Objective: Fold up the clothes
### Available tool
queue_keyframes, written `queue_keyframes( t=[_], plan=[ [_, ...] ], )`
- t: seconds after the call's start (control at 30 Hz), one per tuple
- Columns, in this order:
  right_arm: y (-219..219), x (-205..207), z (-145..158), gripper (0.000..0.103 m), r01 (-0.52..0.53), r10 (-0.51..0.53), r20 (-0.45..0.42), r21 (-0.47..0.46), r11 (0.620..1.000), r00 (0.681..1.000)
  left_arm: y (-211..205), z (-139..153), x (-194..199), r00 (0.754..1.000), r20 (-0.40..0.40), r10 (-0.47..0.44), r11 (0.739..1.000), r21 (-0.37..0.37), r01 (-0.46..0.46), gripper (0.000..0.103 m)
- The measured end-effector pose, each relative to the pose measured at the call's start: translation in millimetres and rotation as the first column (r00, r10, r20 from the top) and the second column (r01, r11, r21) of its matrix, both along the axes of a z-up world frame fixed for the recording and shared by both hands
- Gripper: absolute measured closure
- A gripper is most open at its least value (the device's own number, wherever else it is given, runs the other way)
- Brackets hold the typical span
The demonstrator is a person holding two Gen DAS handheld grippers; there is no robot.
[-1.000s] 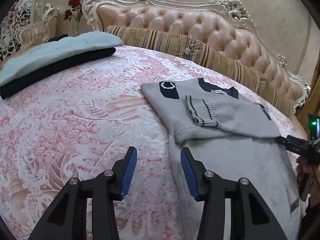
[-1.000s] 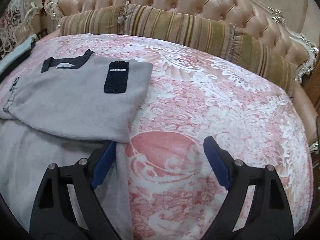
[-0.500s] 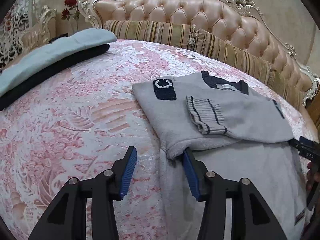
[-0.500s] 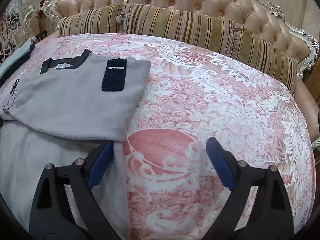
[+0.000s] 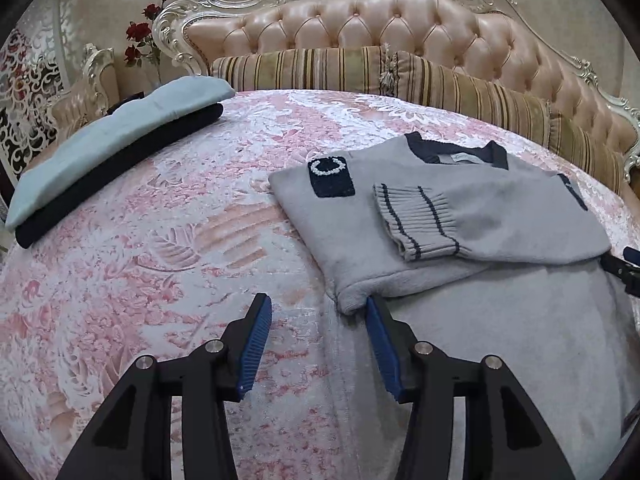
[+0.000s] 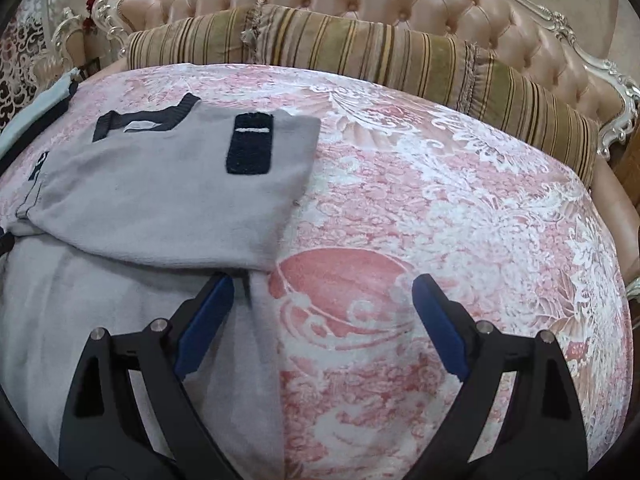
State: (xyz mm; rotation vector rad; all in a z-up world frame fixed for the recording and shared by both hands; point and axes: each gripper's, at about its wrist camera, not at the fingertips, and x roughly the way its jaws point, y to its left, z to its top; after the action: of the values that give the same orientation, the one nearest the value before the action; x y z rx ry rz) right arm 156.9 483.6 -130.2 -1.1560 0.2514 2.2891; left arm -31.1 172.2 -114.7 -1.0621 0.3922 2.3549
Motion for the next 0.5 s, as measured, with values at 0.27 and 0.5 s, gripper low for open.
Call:
queue_keyframes(
  t=[0.27, 0.5],
  plan=[
    [6.7, 2.9, 0.6, 0.011, 0.021, -0.021, 0.005, -0.01, 1.0, 1.0, 0.1, -1.3, 1.6, 1.0, -0.023, 0.008, 1.0, -0.017, -0.008, 0.045],
    [1.7, 1.5, 3.2, 0.011, 0.001, -0.001, -0.003, -0.015, 1.0, 1.0, 1.6, -1.0, 2.3, 0.999, -0.038, 0.005, 0.999, -0.032, -0.006, 0.044]
  ],
)
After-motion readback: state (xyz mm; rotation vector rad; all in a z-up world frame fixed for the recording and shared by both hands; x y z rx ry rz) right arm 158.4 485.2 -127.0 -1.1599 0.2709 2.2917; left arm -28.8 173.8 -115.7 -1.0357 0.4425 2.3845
